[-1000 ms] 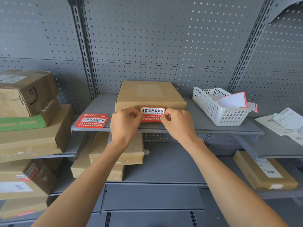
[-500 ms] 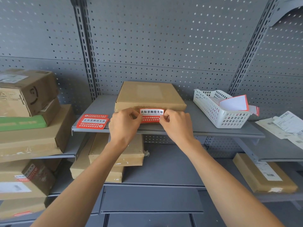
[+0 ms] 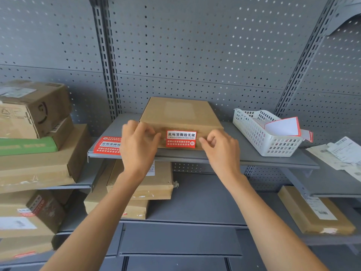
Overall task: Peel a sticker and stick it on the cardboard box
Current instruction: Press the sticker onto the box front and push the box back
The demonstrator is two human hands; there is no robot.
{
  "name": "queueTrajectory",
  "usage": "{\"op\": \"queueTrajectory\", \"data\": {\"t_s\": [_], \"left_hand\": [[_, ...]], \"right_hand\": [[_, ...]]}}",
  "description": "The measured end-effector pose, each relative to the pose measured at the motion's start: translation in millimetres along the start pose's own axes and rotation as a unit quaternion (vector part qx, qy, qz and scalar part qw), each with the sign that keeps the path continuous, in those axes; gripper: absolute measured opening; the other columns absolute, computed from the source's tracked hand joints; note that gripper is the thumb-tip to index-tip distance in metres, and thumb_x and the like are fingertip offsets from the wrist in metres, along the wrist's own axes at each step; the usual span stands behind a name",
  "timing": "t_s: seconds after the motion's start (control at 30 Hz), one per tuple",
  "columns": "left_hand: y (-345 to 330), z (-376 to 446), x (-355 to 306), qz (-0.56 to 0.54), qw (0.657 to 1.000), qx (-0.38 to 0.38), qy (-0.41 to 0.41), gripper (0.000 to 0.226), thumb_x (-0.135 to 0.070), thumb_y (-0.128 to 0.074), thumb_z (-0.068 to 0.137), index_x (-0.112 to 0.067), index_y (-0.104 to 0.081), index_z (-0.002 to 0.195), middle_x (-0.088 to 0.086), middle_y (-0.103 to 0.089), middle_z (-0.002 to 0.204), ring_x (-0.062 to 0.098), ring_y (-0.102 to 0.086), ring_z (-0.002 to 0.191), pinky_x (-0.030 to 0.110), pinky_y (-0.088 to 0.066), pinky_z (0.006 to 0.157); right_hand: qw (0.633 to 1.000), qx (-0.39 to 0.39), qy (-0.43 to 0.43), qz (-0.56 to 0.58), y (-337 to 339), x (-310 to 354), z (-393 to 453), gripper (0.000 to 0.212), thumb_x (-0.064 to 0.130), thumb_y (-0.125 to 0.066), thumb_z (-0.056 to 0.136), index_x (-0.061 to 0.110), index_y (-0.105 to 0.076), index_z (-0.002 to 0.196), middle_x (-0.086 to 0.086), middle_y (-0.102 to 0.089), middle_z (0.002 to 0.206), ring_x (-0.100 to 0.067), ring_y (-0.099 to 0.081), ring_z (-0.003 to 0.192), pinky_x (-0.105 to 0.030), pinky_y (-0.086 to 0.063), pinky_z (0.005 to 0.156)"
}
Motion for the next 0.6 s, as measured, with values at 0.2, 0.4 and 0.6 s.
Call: {"op": "queueTrajectory", "data": {"t_s": [0.2, 0.4, 0.6], "left_hand": [[-15.3, 8.6, 11.1, -0.078, 0.995, 0.026, 0.053, 0.058, -0.045, -0.073, 0.087, -0.023, -0.052, 0.136, 0.004, -0.034, 0.159, 0.026, -0.028, 0.146, 0.039, -0.025, 0.11], [-48.0, 6.2, 8.9, -0.086, 0.99, 0.092, 0.063, 0.08, -0.056, -0.07, 0.087, -0.029, -0.032, 0.151, -0.001, -0.017, 0.168, 0.02, -0.023, 0.152, 0.049, -0.025, 0.118], [-43.0, 17.9, -1.8, -0.089, 0.991, 0.089, 0.041, 0.071, -0.056, -0.07, 0.087, -0.031, -0.037, 0.146, -0.003, -0.019, 0.168, 0.02, -0.027, 0.15, 0.044, -0.026, 0.113]], "right_hand": [[0.99, -0.056, -0.083, 0.1, -0.3, -8.0, -8.6, 0.06, 0.042, -0.072, 0.087, 0.017, -0.048, 0.135, -0.009, -0.029, 0.161, -0.028, -0.031, 0.144, -0.042, -0.028, 0.112], [0.973, -0.012, -0.124, 0.192, -29.2, 6.0, -4.3, 0.08, 0.053, -0.066, 0.089, 0.021, -0.029, 0.152, -0.002, 0.002, 0.17, -0.018, -0.015, 0.152, -0.029, -0.022, 0.11], [0.978, -0.033, -0.129, 0.161, -25.0, 12.6, 5.7, 0.066, 0.06, -0.063, 0.087, 0.022, -0.046, 0.138, 0.001, 0.002, 0.169, -0.018, -0.018, 0.148, -0.046, -0.032, 0.109]]}}
Point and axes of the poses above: each hand's wrist, its own z-axis towards the middle knuckle, its own y-axis out of the back of the hand, x = y × z, the point moved 10 cm from there along z, towards the middle knuckle
